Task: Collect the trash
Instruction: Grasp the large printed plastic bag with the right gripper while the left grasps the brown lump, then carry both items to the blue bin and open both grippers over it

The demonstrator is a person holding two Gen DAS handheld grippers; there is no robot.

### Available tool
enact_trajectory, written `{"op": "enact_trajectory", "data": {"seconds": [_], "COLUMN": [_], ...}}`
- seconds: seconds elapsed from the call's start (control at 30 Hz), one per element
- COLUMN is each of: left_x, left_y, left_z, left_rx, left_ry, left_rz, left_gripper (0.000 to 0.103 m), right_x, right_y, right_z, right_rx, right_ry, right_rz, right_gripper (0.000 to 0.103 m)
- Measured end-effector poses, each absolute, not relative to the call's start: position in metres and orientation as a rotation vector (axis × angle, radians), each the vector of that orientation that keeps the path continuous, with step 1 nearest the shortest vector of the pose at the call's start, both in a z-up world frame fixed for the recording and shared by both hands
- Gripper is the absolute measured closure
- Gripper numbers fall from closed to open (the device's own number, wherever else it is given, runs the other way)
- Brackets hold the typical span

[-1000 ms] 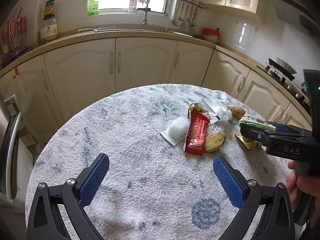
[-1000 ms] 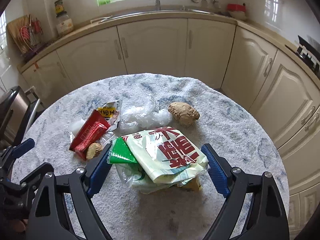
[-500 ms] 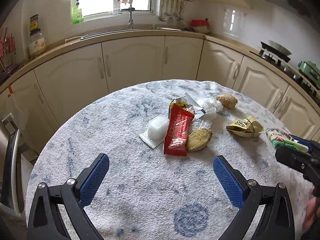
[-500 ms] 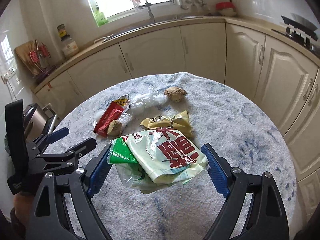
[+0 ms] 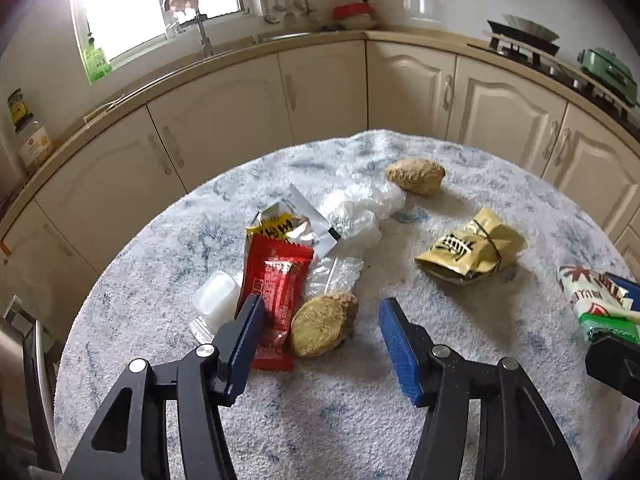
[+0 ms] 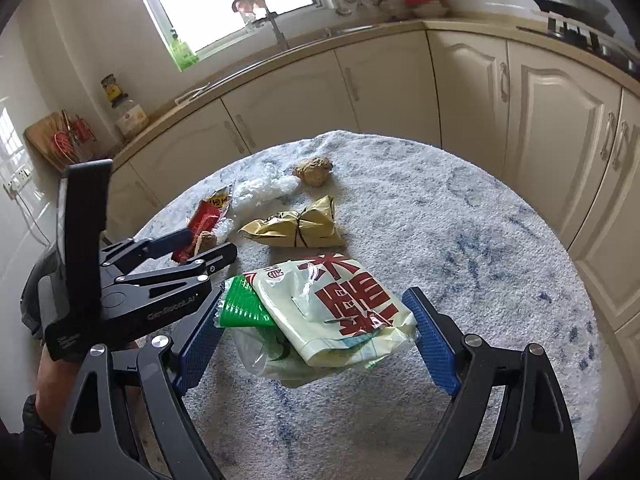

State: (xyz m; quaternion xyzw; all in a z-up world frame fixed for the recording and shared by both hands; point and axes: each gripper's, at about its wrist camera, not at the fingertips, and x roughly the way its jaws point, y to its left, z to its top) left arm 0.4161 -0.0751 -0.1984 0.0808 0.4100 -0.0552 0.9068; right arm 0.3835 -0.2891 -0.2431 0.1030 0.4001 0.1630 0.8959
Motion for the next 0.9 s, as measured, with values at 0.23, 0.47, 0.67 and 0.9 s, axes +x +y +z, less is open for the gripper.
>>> {"op": "enact_trajectory", "data": {"seconds": [0.23,0.47,0.67,0.9], "left_x": [0.398,0.364,0.33,0.278], "left_y": [-0.059,-0.03,-0.02,-0.028], "left_z": [-0.192,-0.189,-0.18,-0.15], "left_rx": [0.096,-0.047,-0.091,-0.101], "left_ry": [0.808,0.8,0.77,0.703], "left_rz": [-0.152,-0.199,-0.209,-0.253], "left_gripper": [0.087,0.09,0.09,0.09], "right_x": [0.376,0.359,0.343,0.314], "right_y": [-0.296,-0.297,-0.301,-0.312], "right_z": [-0.238,-0.232,-0.221,-0.201], "right_rx": [0.228,0.222,0.216,0.216], "right_ry": [0.812,0.802,0.78,0.735], "right_rz": [0.345,0.349,0.338,0.324], "right_gripper": [0.015,0.015,0.015,0.015]}}
